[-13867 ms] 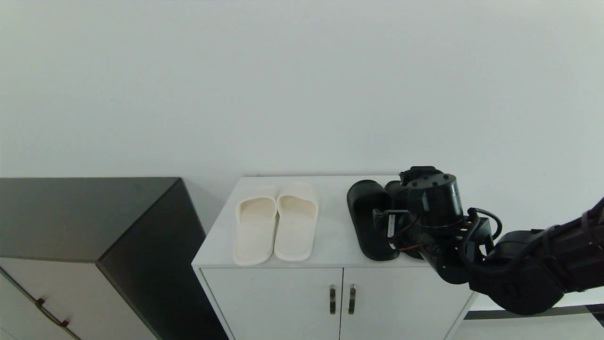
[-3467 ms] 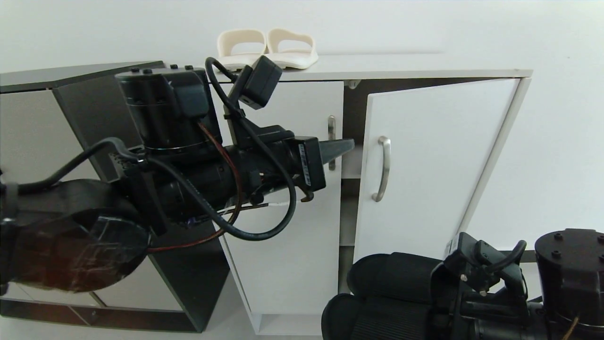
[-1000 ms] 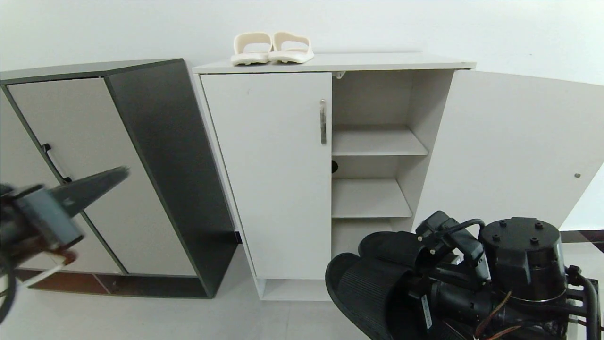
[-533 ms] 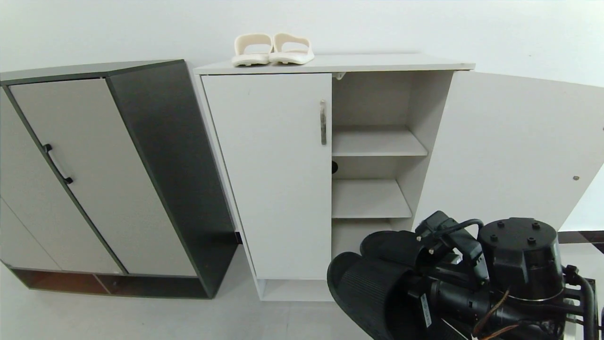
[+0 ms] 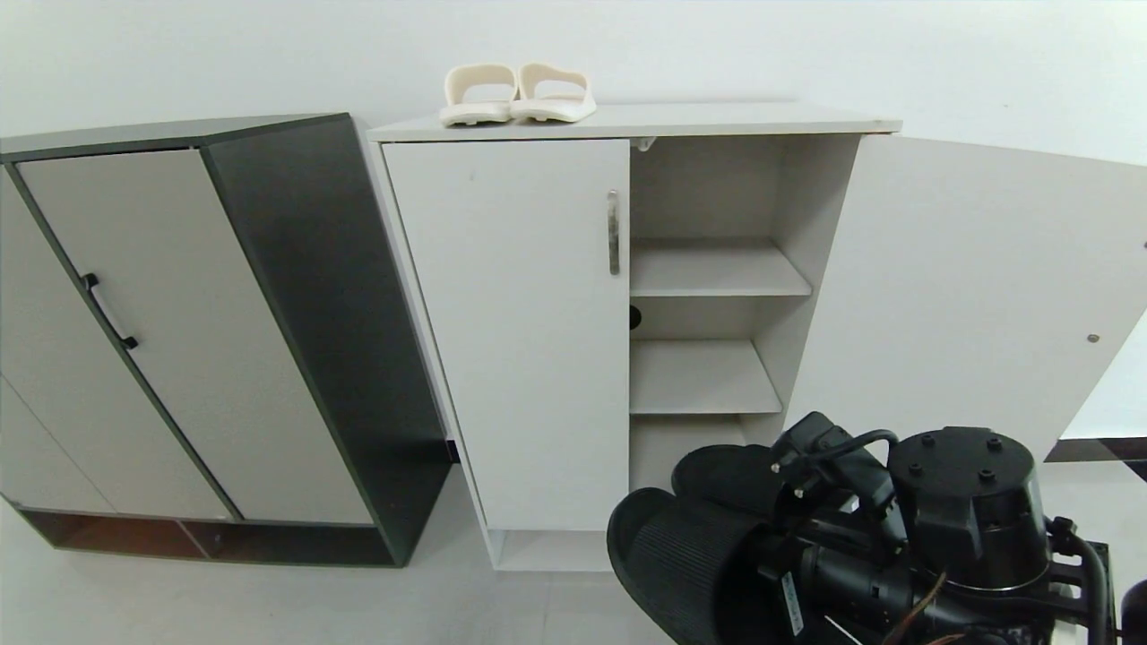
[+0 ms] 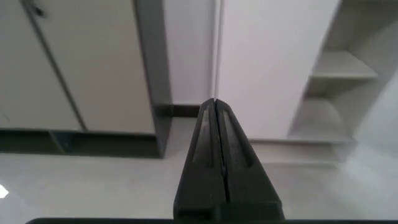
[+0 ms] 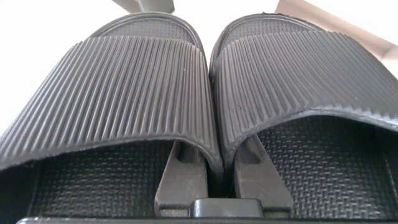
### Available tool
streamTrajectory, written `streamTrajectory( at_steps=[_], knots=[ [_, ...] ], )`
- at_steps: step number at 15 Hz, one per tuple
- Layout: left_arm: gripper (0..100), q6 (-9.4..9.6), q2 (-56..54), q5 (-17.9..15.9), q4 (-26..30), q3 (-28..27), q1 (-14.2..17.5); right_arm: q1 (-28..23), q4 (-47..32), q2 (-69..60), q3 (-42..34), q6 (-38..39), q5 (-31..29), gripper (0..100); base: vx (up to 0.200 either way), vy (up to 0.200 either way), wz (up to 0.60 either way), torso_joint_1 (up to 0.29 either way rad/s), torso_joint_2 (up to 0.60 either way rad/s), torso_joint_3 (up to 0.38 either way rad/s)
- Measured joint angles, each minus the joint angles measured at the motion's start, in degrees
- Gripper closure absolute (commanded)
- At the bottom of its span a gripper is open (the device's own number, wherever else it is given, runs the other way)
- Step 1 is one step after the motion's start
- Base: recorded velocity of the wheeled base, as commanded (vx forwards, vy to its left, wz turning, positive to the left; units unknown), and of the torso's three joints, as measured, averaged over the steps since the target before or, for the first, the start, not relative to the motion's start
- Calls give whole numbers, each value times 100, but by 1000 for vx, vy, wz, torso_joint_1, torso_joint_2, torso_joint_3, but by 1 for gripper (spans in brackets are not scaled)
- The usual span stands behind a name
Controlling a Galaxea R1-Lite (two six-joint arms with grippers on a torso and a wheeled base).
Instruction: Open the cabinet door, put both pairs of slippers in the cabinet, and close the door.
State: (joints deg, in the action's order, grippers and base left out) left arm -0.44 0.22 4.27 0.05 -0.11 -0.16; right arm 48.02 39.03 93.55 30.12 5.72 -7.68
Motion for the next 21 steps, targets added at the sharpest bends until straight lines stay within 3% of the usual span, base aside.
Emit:
streamTrajectory(
  at_steps=[1, 2, 3, 6, 8, 13, 17, 21],
  knots=[
    [100, 49, -11, -126, 38, 0, 0, 11, 106, 61, 6, 9, -23, 100, 0, 0, 0, 0, 0, 0],
    [100, 267, -20, -187, 33, 0, 0, 27, 306, 151, 9, 20, -72, 100, 0, 0, 0, 0, 0, 0],
    [100, 363, -24, -227, 33, 4, -2, 35, 467, 239, 13, 30, -176, 100, 0, 0, 0, 0, 0, 0],
    [100, 218, -29, -257, 20, 11, -2, 38, 614, 553, 185, 88, -668, 100, 0, 0, 0, 0, 0, 0],
    [100, 110, -32, -249, 16, 11, -2, 38, 607, 916, 542, 282, -1358, 100, 0, 0, 0, 0, 0, 0],
    [100, 95, -32, -239, 9, 11, -5, 33, 583, 1985, 1624, 714, -2762, 100, 0, -160, 0, 0, 0, 0],
    [100, 95, -32, -246, 11, 11, 0, 22, 588, 2509, 2015, 947, -3173, 100, 0, -200, 0, 4, 1, 2],
    [100, 88, -27, -249, 11, 11, 5, -43, 623, 2925, 2404, 990, -3338, 100, 0, 0, 0, 0, 0, 0]
  ],
)
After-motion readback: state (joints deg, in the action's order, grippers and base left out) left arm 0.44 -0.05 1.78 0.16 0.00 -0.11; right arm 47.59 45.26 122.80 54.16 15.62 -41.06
